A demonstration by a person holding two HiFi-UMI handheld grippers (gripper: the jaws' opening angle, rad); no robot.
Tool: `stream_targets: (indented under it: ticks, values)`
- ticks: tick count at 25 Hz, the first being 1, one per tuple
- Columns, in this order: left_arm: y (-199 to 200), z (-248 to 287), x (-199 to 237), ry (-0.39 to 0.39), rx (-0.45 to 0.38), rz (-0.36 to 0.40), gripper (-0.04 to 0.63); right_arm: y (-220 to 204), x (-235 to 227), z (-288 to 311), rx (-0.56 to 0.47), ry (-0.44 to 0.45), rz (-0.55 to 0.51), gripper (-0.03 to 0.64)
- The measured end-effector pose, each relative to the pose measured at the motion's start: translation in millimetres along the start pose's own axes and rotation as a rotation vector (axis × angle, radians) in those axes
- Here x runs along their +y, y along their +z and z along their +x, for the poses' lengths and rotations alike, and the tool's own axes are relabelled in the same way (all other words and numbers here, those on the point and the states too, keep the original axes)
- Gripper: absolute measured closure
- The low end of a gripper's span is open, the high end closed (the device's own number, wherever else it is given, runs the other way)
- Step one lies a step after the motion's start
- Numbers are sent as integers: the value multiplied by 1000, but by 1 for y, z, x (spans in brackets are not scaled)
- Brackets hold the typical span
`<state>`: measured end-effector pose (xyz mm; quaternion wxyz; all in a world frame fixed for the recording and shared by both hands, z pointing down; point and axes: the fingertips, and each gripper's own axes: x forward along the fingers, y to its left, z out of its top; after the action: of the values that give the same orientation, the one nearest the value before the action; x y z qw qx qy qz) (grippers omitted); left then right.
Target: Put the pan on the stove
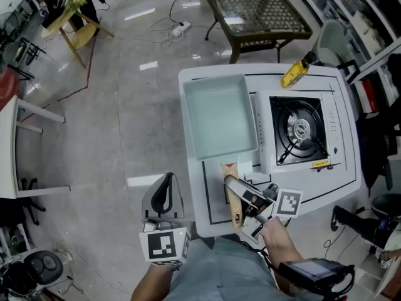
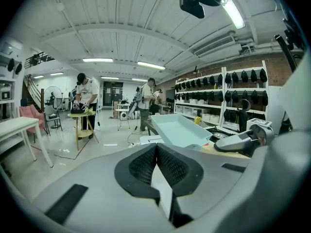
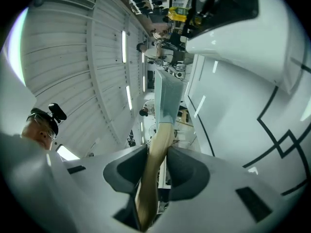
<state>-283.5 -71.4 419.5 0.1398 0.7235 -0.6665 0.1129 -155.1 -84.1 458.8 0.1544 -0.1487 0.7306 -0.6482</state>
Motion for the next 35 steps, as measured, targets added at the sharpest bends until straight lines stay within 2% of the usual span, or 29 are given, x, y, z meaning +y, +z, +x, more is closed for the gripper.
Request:
stream_targets:
  ticks: [5,8,12,20,27,35]
  values:
    - [41,-28,-5,-11,-44,-7,577,2,61,-4,-29,29,-24,468]
    - [59,-35,-5,-26,-99,1,577,3,78,-3,-41,35,-59,468]
    - [64,-36,-10,-45,-132,-1,577,1,80,-4,-40,33,-89,468]
    - [51,-32,-36,-44,-124,10,577,-4,54,-24,-18,26,-53,468]
    - [49,-35,-88,6,-110,28,577,13,47,-65,20,36,-18,468]
    - [58,-32,-177,18,-132,29,577,63,59,-139,16,34,-40,468]
